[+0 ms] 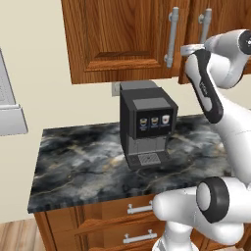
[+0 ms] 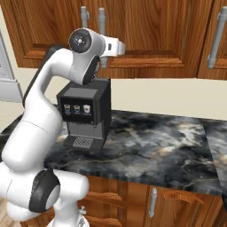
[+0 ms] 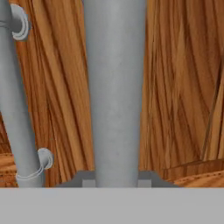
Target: Move the shaker and mustard from the cabinet to the dining counter.
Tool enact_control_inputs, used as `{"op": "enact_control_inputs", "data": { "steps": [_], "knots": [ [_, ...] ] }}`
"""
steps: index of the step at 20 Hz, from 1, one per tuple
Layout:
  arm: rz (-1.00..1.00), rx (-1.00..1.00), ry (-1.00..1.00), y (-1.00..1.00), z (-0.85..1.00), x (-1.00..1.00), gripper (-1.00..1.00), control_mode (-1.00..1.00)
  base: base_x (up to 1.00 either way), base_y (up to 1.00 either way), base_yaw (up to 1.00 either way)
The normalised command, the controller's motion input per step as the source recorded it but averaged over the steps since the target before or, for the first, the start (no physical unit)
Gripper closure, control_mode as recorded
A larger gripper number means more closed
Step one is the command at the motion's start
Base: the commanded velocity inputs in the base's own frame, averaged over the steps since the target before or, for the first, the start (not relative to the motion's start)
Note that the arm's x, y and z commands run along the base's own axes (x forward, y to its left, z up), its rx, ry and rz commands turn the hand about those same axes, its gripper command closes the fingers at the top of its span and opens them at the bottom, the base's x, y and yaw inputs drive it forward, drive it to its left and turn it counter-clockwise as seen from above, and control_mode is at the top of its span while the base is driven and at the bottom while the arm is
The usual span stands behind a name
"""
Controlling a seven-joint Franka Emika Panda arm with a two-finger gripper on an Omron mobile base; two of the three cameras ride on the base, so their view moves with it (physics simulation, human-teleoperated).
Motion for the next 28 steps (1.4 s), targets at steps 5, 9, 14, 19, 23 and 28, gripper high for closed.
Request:
{"op": "enact_control_inputs", "data": {
  "steps": [5, 9, 14, 19, 23, 28],
  "knots": [
    [0.12, -0.01, 0.0, -0.49, 0.0, -1.0, 1.0, -1.0, 0.0, 0.0, 0.0],
    [0.1, -0.02, 0.0, -0.61, 0.0, -1.0, 1.0, -1.0, 0.0, 0.0, 0.0],
    [0.13, -0.03, 0.0, -0.48, 0.0, -1.0, 1.0, -1.0, 0.0, 0.0, 0.0],
    [0.18, 0.0, 0.0, -0.35, -0.01, -1.0, 1.0, -1.0, 0.0, 0.0, 0.0],
    [0.17, 0.0, 0.0, 0.09, -0.35, -0.61, -1.0, -1.0, 0.0, 0.0, 0.0],
    [0.11, 0.0, -0.01, 0.12, -0.19, -0.64, -1.0, -1.0, 0.0, 0.0, 0.0]
  ]
}}
